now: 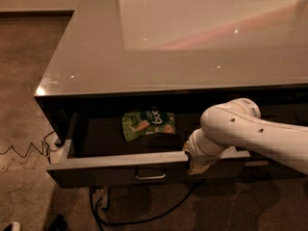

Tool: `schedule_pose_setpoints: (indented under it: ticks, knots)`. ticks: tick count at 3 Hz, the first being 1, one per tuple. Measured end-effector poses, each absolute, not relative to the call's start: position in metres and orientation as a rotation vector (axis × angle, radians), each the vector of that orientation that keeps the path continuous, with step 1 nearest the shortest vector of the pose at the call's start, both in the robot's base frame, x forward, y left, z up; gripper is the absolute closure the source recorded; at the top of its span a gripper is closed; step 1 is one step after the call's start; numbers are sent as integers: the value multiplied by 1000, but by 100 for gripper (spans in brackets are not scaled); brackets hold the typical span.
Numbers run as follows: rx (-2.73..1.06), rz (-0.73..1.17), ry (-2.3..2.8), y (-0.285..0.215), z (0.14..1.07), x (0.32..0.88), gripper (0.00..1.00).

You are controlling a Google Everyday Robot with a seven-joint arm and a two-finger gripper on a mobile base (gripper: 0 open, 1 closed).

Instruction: Open top drawer

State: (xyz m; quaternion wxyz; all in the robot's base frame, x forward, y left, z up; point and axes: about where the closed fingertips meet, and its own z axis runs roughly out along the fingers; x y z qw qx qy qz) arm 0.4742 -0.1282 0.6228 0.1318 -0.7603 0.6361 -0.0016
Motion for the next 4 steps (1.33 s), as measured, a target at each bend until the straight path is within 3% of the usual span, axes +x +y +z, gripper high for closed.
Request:
schedule_pose_setpoints:
  ticks: [2, 3, 4]
  knots:
    - [-2207, -5, 1846, -128, 623, 474, 16]
    - [-2191, -24, 1800, -122, 634, 477, 0]
    - [-2193, -30, 1780, -121, 638, 474, 0]
